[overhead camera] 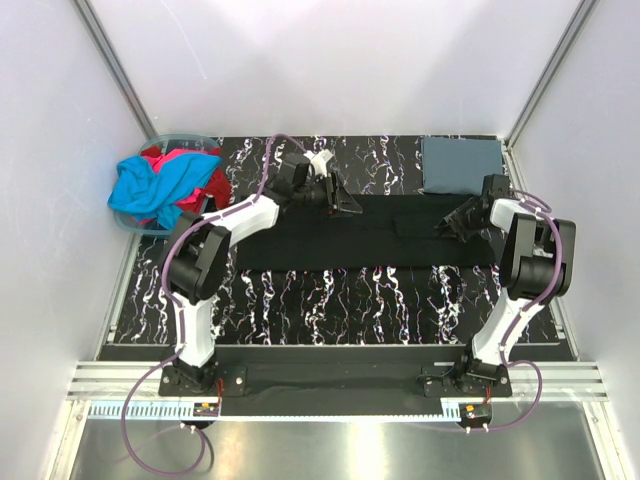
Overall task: Fold and stack the t-shirts
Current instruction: Fold the tshirt
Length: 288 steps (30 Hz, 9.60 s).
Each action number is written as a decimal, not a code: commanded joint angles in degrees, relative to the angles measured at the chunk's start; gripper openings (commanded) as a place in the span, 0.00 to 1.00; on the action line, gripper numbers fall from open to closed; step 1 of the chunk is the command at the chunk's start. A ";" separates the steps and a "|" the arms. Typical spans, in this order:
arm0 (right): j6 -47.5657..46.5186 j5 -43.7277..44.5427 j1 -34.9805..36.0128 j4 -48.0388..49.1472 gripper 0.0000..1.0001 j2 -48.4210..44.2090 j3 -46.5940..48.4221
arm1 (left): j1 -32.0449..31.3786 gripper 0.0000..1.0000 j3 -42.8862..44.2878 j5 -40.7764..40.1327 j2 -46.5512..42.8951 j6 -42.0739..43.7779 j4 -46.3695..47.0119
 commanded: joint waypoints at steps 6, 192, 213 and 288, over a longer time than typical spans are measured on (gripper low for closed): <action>-0.29 2.00 1.00 1.41 0.13 -3.70 3.13 | 1.28 0.52 1.84 -1.26 0.22 3.40 -2.34; -16.90 4.55 25.97 -5.62 0.32 9.09 22.44 | -4.86 0.55 -38.15 -25.61 -30.90 14.83 -20.19; -25.70 9.04 21.57 -30.84 0.33 29.79 63.27 | -16.20 0.56 -27.17 -20.33 -23.33 8.49 -14.36; 28.36 23.89 43.89 -27.51 0.00 -38.52 -30.70 | -22.53 0.32 -44.65 -19.36 -51.20 13.51 -15.35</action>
